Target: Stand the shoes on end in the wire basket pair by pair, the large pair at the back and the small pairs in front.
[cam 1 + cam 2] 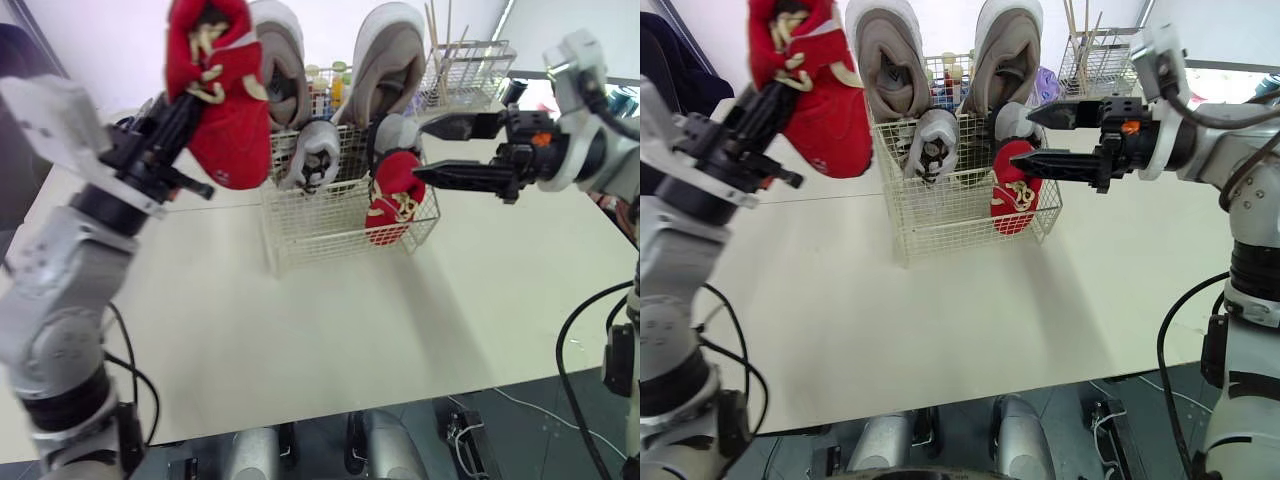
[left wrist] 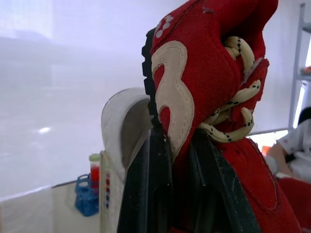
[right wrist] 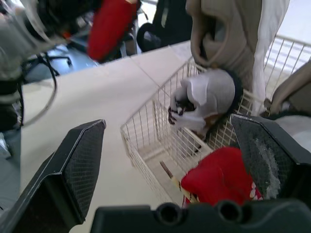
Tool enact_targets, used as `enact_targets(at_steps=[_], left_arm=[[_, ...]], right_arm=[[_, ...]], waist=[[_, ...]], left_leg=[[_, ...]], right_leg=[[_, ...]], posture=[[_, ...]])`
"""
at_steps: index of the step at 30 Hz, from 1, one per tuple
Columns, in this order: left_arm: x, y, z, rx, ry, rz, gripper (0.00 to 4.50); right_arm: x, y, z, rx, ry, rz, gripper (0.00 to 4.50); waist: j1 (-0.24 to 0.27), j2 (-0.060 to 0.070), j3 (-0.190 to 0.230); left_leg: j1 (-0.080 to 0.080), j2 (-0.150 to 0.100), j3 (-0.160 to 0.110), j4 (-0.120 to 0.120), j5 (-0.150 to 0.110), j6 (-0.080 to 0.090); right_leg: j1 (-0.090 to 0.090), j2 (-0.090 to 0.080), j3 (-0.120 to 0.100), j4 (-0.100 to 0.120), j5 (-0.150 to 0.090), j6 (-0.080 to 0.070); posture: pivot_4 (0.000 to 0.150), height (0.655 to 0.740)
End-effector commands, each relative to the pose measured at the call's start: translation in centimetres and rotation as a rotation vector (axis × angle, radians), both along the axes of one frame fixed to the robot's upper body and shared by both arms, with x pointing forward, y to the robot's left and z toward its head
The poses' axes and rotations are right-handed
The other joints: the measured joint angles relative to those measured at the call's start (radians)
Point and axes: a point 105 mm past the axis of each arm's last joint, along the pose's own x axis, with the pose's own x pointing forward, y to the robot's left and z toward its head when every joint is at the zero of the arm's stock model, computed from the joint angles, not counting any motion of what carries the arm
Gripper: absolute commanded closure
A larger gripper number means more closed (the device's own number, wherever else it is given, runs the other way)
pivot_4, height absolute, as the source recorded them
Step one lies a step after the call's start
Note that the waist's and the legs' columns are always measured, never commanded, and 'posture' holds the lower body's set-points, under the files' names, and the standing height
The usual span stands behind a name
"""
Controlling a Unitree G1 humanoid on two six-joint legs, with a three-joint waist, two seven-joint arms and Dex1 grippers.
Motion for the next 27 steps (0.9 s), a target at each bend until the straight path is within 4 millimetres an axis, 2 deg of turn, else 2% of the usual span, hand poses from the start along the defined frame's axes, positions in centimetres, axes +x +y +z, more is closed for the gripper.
enact_targets(at_steps=[1, 5, 9, 13, 16, 20, 27], left_arm=[[-1.1, -1.4, 1.0, 0.058, -0.176, 0.03, 4.48], [-0.5, -4.1, -1.9, 0.138, -0.222, 0.0, 4.48], [-0.2, -5.4, -4.0, 0.19, -0.284, 0.018, 4.48], [0.5, -6.5, -6.4, 0.21, -0.311, 0.031, 4.48], [0.8, -7.3, -7.1, 0.221, -0.34, 0.026, 4.48], [1.5, -8.2, -8.4, 0.222, -0.349, 0.019, 4.48], [2.9, -8.1, -10.2, 0.193, -0.312, 0.058, 4.48]], right_arm=[[-0.6, -1.1, 2.0, 0.066, -0.037, -0.008, 0.0], [-0.2, -2.9, 1.0, 0.07, 0.02, -0.077, 0.0], [-0.3, -4.5, -0.4, 0.065, 0.089, -0.138, 0.0], [-1.8, -5.8, -3.1, 0.036, 0.239, -0.167, 0.0], [-3.0, -5.6, -4.9, -0.016, 0.309, -0.174, 0.0], [-4.4, -4.2, -6.1, -0.043, 0.36, -0.154, 0.0], [-5.6, -3.2, -7.3, -0.085, 0.393, -0.157, 0.0]], waist=[[0.004, 0.001, 0.0], [0.014, 0.001, -0.001], [0.015, 0.001, 0.0], [0.015, 0.002, -0.001], [0.013, 0.003, -0.001], [0.011, 0.006, -0.002], [0.013, 0.006, -0.002]], left_leg=[[0.0, 0.0, 0.0, 0.0, 0.0, 0.0], [0.0, 0.0, 0.0, 0.001, 0.0, 0.0], [-0.004, 0.002, -0.002, 0.008, -0.004, 0.006], [-0.005, 0.002, -0.001, 0.012, -0.009, 0.014], [-0.005, 0.002, -0.002, 0.013, -0.01, 0.015], [-0.004, 0.002, -0.001, 0.013, -0.01, 0.016], [-0.005, 0.002, -0.002, 0.013, -0.01, 0.016]], right_leg=[[0.0, 0.0, 0.0, 0.0, 0.0, 0.0], [0.001, -0.001, 0.0, 0.0, 0.0, 0.0], [0.001, -0.001, -0.001, 0.0, 0.0, 0.0], [0.002, -0.004, -0.001, -0.001, 0.0, 0.0], [0.003, -0.005, -0.001, -0.002, 0.0, 0.0], [0.002, -0.005, -0.001, -0.001, 0.0, 0.0], [0.002, -0.004, -0.002, -0.001, 0.0, 0.0]], posture=[[0.15, 0.74], [0.15, 0.74], [0.15, 0.74], [0.15, 0.74], [0.15, 0.74], [0.15, 0.74], [0.15, 0.74]])
